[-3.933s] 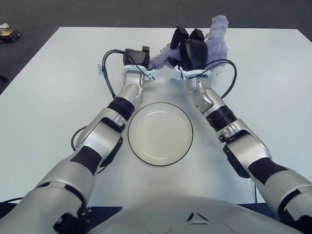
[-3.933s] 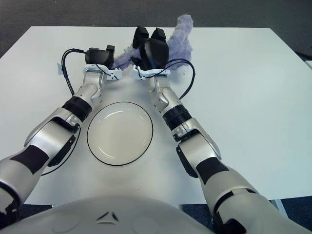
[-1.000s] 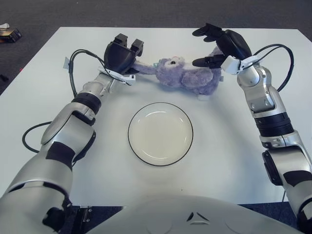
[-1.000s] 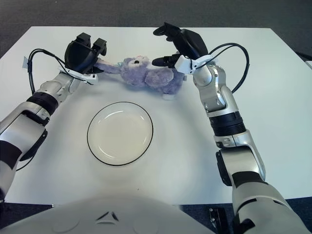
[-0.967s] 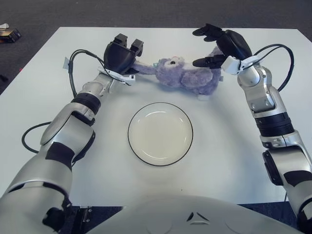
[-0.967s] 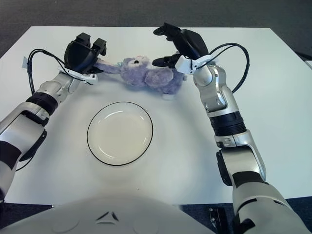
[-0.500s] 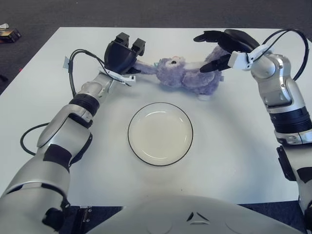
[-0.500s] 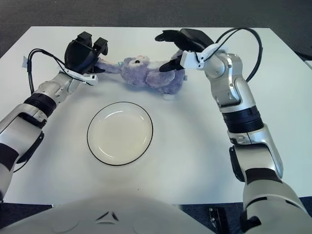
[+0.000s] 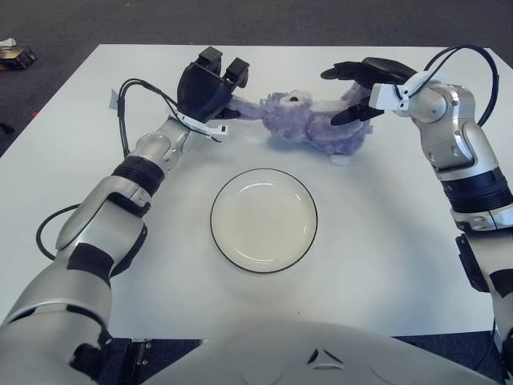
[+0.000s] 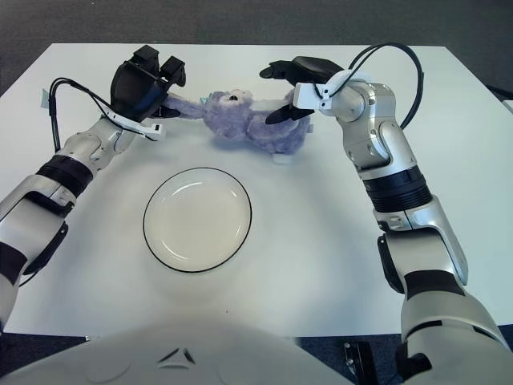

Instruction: Put the doll into the plate.

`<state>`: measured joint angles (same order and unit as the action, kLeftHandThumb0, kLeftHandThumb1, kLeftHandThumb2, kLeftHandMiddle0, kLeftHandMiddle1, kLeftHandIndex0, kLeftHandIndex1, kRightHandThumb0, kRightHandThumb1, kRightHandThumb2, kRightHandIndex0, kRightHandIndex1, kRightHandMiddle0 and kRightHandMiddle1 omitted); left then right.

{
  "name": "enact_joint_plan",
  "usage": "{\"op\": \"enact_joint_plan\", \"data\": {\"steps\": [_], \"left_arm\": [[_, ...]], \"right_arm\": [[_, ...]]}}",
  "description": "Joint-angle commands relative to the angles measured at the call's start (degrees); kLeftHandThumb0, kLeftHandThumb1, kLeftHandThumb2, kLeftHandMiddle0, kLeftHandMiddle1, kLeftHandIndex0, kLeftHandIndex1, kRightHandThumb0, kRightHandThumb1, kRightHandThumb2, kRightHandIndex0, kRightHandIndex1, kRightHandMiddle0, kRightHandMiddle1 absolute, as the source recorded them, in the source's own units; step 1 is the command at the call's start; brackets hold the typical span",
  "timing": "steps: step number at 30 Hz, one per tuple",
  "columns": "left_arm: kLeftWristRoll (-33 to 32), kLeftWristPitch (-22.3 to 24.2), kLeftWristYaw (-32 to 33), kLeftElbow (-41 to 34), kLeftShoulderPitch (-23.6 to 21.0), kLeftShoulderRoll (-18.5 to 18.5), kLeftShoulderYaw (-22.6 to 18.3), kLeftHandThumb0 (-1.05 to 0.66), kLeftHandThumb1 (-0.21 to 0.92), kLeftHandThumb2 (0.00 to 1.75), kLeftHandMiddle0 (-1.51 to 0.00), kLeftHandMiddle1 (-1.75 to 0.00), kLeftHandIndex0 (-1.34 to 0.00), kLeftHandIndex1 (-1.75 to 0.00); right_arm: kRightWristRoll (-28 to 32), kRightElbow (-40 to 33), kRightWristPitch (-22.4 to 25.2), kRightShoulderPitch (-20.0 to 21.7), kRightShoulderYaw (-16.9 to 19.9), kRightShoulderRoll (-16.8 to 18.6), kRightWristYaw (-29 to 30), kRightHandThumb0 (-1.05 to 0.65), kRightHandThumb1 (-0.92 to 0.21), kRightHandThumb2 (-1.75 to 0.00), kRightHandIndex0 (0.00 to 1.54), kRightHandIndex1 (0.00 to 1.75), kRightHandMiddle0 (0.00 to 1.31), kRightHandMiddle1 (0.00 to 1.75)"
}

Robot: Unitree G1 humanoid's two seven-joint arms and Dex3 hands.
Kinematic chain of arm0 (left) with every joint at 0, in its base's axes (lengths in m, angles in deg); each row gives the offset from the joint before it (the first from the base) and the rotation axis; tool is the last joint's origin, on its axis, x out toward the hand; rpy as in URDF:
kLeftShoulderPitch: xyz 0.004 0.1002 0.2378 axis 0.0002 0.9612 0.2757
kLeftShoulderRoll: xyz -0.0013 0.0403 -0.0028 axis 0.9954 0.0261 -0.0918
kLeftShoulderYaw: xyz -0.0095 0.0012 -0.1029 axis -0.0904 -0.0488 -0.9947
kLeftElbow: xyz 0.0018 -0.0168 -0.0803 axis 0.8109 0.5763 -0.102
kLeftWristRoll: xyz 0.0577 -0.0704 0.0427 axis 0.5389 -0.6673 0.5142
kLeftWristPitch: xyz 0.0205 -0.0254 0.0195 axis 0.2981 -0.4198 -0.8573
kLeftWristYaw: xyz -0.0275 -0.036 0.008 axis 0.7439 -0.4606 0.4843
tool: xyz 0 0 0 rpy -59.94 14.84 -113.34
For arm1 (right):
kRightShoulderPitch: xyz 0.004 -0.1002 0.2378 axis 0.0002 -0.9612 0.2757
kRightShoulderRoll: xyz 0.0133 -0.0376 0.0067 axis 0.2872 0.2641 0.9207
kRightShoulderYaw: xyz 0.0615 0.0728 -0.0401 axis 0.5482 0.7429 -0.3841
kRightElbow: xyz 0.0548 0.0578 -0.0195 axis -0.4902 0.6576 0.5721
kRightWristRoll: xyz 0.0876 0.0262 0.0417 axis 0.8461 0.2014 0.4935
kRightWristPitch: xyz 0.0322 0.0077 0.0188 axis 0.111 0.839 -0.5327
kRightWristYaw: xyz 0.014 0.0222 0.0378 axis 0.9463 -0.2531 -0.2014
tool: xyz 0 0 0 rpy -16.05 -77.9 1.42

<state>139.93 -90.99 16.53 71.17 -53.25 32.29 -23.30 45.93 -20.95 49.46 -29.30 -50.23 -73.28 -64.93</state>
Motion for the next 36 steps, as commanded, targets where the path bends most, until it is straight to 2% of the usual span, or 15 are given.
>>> {"op": "enact_joint_plan", "data": {"steps": [1, 7, 11, 22, 24, 26, 28, 36], "left_arm": [[0.36, 0.15, -0.77, -1.90, 0.97, 0.64, -1.20, 0.00, 0.37, 1.27, -0.56, -1.74, -0.35, -1.75], [0.64, 0.22, -1.32, -2.57, 1.39, 0.60, -1.78, 0.00, 0.37, 1.26, -0.56, -1.75, -0.35, -1.75], [0.85, 0.34, -1.43, -7.64, 3.29, 0.75, -2.70, 0.00, 0.37, 1.27, -0.57, -1.75, -0.35, -1.75], [1.40, 0.62, -3.02, -10.15, 4.63, 0.63, -3.99, 0.00, 0.36, 1.28, -0.57, -1.75, -0.35, -1.75], [1.52, 0.10, -2.94, -12.92, 5.69, 0.80, -4.39, 0.00, 0.36, 1.28, -0.58, -1.75, -0.35, -1.75], [1.69, -0.14, -3.05, -14.75, 6.42, 0.90, -4.74, -0.19, 0.45, 1.15, -0.74, -1.75, -0.39, -1.75], [1.89, -0.05, -3.44, -15.64, 6.84, 0.85, -5.04, -0.31, 0.51, 1.07, -0.84, -1.75, -0.41, -1.75], [2.35, 0.06, -4.27, -16.99, 7.60, 0.70, -5.78, -0.39, 0.55, 1.01, -0.91, -1.75, -0.42, -1.75]], "right_arm": [[-0.91, 0.76, 0.91, 0.41, -0.99, -0.35, -1.36, -0.77, -0.92, -0.16, 0.25, 0.00, 0.27, 0.00], [-0.92, 0.72, 1.16, 0.50, -1.09, -0.37, -1.52, -0.77, -0.92, -0.16, 0.25, 0.00, 0.27, 0.00], [-2.53, 11.22, 3.66, 3.38, -4.52, 1.79, -2.67, -0.80, -0.92, -0.16, 0.14, 0.00, 0.21, 0.00], [-2.36, 13.97, 2.65, 4.32, -5.10, 2.01, -1.81, -0.82, -0.92, -0.16, 0.07, 0.00, 0.17, 0.00], [-3.37, 16.65, 2.07, 4.68, -6.28, 2.43, -0.88, -0.85, -0.92, -0.17, 0.07, 0.00, 0.16, 0.00], [-3.91, 18.62, 1.69, 5.11, -7.15, 2.80, -0.20, -0.88, -0.92, -0.18, 0.07, 0.00, 0.14, 0.00], [-3.96, 19.48, 1.52, 5.39, -7.56, 2.95, 0.08, -0.90, -0.92, -0.19, 0.06, 0.00, 0.13, 0.00], [-3.88, 20.77, 1.22, 5.89, -8.16, 3.14, 0.56, -0.92, -0.92, -0.21, 0.06, 0.00, 0.13, 0.00]]}}
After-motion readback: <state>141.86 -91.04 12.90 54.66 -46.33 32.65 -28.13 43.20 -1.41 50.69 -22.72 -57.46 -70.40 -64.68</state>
